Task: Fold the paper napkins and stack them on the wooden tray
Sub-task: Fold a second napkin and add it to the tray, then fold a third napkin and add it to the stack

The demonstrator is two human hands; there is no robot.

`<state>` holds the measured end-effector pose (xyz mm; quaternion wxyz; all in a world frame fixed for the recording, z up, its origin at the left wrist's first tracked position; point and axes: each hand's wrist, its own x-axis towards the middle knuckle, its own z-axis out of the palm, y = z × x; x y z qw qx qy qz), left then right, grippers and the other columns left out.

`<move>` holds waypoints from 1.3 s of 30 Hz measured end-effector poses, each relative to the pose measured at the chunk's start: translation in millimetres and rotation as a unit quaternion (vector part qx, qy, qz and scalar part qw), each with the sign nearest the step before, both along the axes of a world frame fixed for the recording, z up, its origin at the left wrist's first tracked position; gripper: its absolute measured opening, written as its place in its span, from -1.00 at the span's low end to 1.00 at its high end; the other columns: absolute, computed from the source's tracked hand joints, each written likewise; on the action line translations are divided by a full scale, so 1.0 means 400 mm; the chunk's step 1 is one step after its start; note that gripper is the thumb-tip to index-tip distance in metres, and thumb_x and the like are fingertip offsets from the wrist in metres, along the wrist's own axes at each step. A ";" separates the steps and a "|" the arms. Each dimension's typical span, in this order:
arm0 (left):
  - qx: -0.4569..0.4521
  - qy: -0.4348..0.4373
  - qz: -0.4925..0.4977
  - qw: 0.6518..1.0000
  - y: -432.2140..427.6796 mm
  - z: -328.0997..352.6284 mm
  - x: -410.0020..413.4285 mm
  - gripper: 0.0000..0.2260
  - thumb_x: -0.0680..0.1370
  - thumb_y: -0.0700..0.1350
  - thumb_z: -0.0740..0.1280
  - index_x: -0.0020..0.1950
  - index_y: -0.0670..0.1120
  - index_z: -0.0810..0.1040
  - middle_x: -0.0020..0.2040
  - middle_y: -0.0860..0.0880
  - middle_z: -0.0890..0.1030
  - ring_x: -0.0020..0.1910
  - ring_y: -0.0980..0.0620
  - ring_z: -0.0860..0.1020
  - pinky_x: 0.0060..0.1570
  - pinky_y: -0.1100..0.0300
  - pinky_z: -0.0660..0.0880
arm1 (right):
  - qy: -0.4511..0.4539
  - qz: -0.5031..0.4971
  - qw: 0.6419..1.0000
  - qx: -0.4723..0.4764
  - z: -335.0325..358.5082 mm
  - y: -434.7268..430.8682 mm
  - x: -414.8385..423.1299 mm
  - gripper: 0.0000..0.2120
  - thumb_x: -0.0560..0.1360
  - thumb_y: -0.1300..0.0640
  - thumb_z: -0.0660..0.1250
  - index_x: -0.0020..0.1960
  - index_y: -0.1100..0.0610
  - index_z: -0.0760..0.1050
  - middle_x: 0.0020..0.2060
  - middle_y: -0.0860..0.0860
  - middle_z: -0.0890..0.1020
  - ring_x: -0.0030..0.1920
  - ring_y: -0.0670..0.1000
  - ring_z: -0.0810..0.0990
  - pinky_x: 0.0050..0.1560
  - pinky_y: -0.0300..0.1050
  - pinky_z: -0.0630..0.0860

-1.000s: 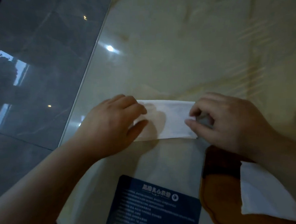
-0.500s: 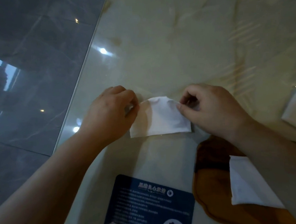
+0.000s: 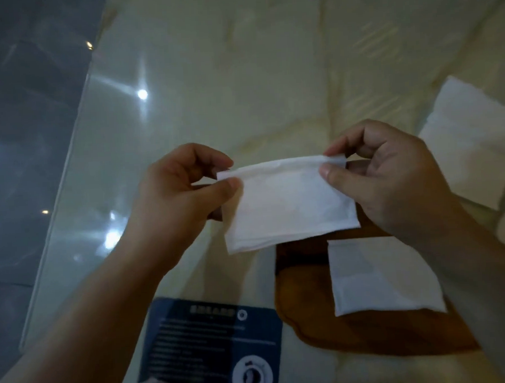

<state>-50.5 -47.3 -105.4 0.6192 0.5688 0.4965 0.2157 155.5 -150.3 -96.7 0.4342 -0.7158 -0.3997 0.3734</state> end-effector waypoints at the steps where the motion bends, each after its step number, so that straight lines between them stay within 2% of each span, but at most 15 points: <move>1: -0.005 0.000 -0.008 1.000 -0.023 0.002 0.018 -0.82 0.38 -0.33 0.42 -0.19 -0.05 0.57 -0.22 0.02 0.62 -0.32 -0.12 0.63 -0.36 0.05 0.55 | -0.016 -0.003 1.000 -0.004 0.005 -0.028 0.017 -0.87 0.43 0.25 0.43 -0.13 0.07 0.52 -0.30 0.19 0.66 -0.31 0.13 0.67 -0.25 0.18 0.60; 3: -0.012 0.007 -0.021 1.000 -0.069 0.008 0.052 -0.79 0.39 -0.37 0.40 -0.21 -0.05 0.56 -0.24 0.04 0.62 -0.34 -0.06 0.63 -0.38 0.10 0.54 | -0.050 -0.004 0.999 -0.015 0.010 -0.080 0.049 -0.89 0.43 0.18 0.44 -0.15 0.03 0.51 -0.41 0.25 0.64 -0.36 0.30 0.60 -0.36 0.19 0.54; 5: -0.018 0.030 -0.034 0.999 -0.113 0.012 0.080 -0.78 0.39 -0.36 0.40 -0.23 -0.02 0.56 -0.25 0.05 0.64 -0.33 -0.01 0.65 -0.37 0.12 0.54 | -0.086 0.000 0.996 -0.037 0.009 -0.128 0.076 -0.88 0.42 0.14 0.44 -0.19 0.00 0.51 -0.48 0.24 0.61 -0.39 0.32 0.54 -0.42 0.11 0.47; 9: 0.014 0.119 -0.079 0.990 -0.187 0.012 0.122 -0.81 0.40 -0.25 0.42 -0.24 0.04 0.56 -0.30 0.03 0.68 -0.38 -0.03 0.64 -0.36 0.01 0.60 | -0.112 0.013 0.992 -0.058 -0.003 -0.211 0.112 -0.86 0.42 0.10 0.45 -0.19 -0.04 0.49 -0.51 0.14 0.59 -0.42 0.21 0.54 -0.38 0.05 0.43; 11: 0.038 0.157 -0.099 0.982 -0.213 0.006 0.140 -0.82 0.40 -0.20 0.42 -0.24 0.09 0.55 -0.31 0.06 0.68 -0.40 0.04 0.62 -0.37 0.10 0.57 | -0.109 0.023 0.992 -0.057 -0.014 -0.246 0.126 -0.85 0.42 0.12 0.45 -0.19 -0.05 0.49 -0.54 0.04 0.52 -0.52 0.04 0.43 -0.46 -0.10 0.35; 14: 0.045 0.171 -0.109 0.978 -0.239 -0.003 0.154 -0.80 0.38 -0.19 0.44 -0.22 0.12 0.55 -0.32 0.08 0.67 -0.38 0.13 0.60 -0.34 0.15 0.58 | -0.106 0.031 0.991 -0.074 -0.024 -0.283 0.134 -0.86 0.42 0.10 0.42 -0.20 -0.07 0.48 -0.54 0.00 0.45 -0.54 -0.03 0.36 -0.50 -0.21 0.25; 16: 0.041 0.181 -0.111 0.976 -0.252 -0.008 0.159 -0.79 0.37 -0.18 0.44 -0.20 0.14 0.55 -0.29 0.10 0.67 -0.34 0.14 0.61 -0.30 0.14 0.59 | -0.126 0.043 0.987 -0.094 -0.027 -0.301 0.137 -0.89 0.41 0.04 0.41 -0.19 -0.10 0.47 -0.50 0.01 0.50 -0.51 0.01 0.41 -0.49 -0.21 0.28; 20: 0.037 0.186 -0.127 0.974 -0.275 -0.013 0.166 -0.80 0.38 -0.17 0.45 -0.25 0.15 0.54 -0.26 0.24 0.64 -0.33 0.22 0.59 -0.40 0.41 0.48 | -0.130 0.053 0.985 -0.105 -0.031 -0.328 0.143 -0.89 0.40 -0.02 0.38 -0.17 -0.14 0.45 -0.52 -0.06 0.48 -0.50 0.01 0.43 -0.50 -0.25 0.28; 24: 0.060 0.200 -0.136 0.968 -0.285 -0.020 0.176 -0.80 0.38 -0.14 0.45 -0.24 0.16 0.52 -0.32 0.14 0.63 -0.29 0.27 0.57 -0.37 0.46 0.44 | -0.127 0.044 0.986 -0.096 -0.038 -0.344 0.152 -0.88 0.41 0.01 0.40 -0.17 -0.14 0.45 -0.44 -0.02 0.52 -0.44 0.03 0.47 -0.47 -0.20 0.34; 27: 0.107 0.220 -0.167 0.955 -0.289 -0.017 0.184 -0.81 0.40 -0.09 0.43 -0.20 0.19 0.48 -0.26 0.18 0.58 -0.22 0.35 0.52 -0.31 0.53 0.41 | -0.209 0.067 0.973 -0.076 -0.040 -0.343 0.159 -0.88 0.41 0.06 0.40 -0.14 -0.09 0.46 -0.33 -0.10 0.51 -0.32 -0.04 0.50 -0.36 -0.30 0.39; 28: 0.136 0.223 -0.178 0.949 -0.288 -0.016 0.185 -0.81 0.41 -0.09 0.42 -0.19 0.19 0.47 -0.25 0.19 0.56 -0.18 0.36 0.51 -0.28 0.54 0.40 | -0.249 0.080 0.963 -0.070 -0.041 -0.342 0.162 -0.90 0.41 0.07 0.40 -0.13 -0.04 0.48 -0.23 -0.13 0.51 -0.26 -0.08 0.50 -0.31 -0.25 0.44; 30: 0.216 0.221 -0.199 0.930 -0.282 -0.014 0.186 -0.84 0.41 -0.11 0.41 -0.15 0.12 0.49 -0.22 0.20 0.51 -0.17 0.26 0.52 -0.29 0.49 0.43 | -0.316 0.091 0.942 -0.062 -0.042 -0.342 0.166 -0.90 0.42 0.05 0.39 -0.12 0.04 0.51 -0.10 -0.06 0.53 -0.19 -0.06 0.51 -0.31 -0.13 0.50; 33: 0.325 0.226 -0.232 0.888 -0.264 -0.010 0.194 -0.91 0.44 -0.12 0.40 -0.12 0.00 0.52 -0.18 0.10 0.50 -0.30 0.15 0.49 -0.36 0.33 0.47 | -0.361 0.089 0.928 -0.042 -0.037 -0.334 0.179 -0.86 0.44 0.05 0.39 -0.09 0.10 0.54 -0.05 0.01 0.55 -0.12 -0.01 0.53 -0.27 -0.13 0.50; 35: 0.381 0.242 -0.259 0.854 -0.250 -0.007 0.211 -0.93 0.46 -0.08 0.35 -0.10 -0.04 0.51 -0.16 0.03 0.54 -0.25 0.08 0.49 -0.35 0.19 0.51 | -0.373 0.098 0.922 -0.032 -0.037 -0.322 0.195 -0.81 0.46 0.02 0.36 -0.02 0.13 0.56 -0.01 0.03 0.57 -0.05 0.00 0.54 -0.18 -0.13 0.50; 39: 0.450 0.241 -0.317 0.800 -0.210 -0.002 0.282 -0.80 0.48 -0.03 0.31 0.06 -0.08 0.52 -0.02 -0.06 0.58 -0.05 -0.02 0.52 -0.13 0.09 0.53 | -0.399 0.107 0.909 -0.055 -0.036 -0.291 0.251 -0.63 0.46 -0.09 0.29 0.16 0.10 0.51 0.18 0.06 0.54 0.13 0.07 0.52 0.03 -0.02 0.48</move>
